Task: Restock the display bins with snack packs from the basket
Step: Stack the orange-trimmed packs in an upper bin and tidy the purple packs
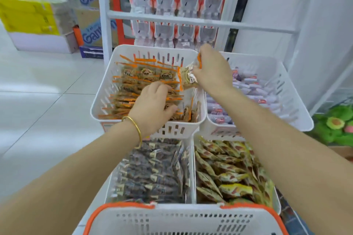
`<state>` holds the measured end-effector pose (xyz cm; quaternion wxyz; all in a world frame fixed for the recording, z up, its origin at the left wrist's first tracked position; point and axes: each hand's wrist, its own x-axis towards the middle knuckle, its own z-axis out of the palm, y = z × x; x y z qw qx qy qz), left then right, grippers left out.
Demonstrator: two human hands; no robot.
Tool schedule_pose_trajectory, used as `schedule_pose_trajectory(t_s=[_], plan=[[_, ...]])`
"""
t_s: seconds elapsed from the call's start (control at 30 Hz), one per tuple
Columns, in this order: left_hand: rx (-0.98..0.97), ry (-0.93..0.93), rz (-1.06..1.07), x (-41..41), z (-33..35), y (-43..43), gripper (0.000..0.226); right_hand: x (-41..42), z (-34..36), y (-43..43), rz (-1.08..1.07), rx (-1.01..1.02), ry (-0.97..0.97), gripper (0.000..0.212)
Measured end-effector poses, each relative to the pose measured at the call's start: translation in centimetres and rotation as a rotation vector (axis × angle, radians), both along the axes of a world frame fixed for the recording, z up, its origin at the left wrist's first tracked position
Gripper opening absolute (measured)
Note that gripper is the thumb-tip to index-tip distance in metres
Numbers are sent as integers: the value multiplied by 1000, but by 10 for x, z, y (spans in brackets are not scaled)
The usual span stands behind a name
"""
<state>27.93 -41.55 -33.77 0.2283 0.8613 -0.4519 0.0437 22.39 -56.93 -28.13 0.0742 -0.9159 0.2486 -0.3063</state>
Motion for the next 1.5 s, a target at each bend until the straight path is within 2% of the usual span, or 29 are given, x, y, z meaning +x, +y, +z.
schedule_pose_trajectory(t_s=[0.13, 0.3, 0.37, 0.47, 0.63, 0.7, 0.83, 1.03, 1.1, 1.2, 1.3, 1.37, 1.43, 1.5], plan=[[31, -35, -5, 6, -10, -7, 57, 23, -16, 5, -94, -103, 66, 28], [72, -51, -23, 9, -16, -7, 53, 33, -23, 3, -172, -35, -11, 28], [108, -78, -35, 10, -16, -10, 50, 32, -28, 4, -149, -54, -5, 34], [191, -67, -40, 15, -15, -20, 49, 25, -38, 2, -15, -103, 123, 46], [227, 5, -41, 18, -13, -33, 47, 20, -36, -8, 91, -31, 257, 24], [212, 20, -41, 18, -13, -33, 45, 20, -34, -6, 57, -40, 297, 29], [189, 25, -39, 16, -14, -30, 45, 21, -26, -3, -101, -182, 312, 31], [162, 32, -25, 14, -15, -28, 43, 40, -23, 7, -158, -255, 508, 33], [160, 32, -22, 14, -15, -28, 42, 46, -24, 5, -146, -281, 622, 28], [164, 29, -19, 14, -15, -27, 43, 51, -30, -1, -11, -424, 742, 11], [163, 37, -33, 16, -14, -26, 44, 42, -29, -14, 107, -398, 592, 20], [158, 39, -39, 16, -14, -25, 45, 33, -26, -22, 122, -379, 457, 35], [141, 25, -42, 16, -15, -25, 44, 25, -27, -26, 120, -405, 462, 43], [106, 1, -50, 15, -15, -25, 43, 22, -32, -31, 140, -397, 550, 41]])
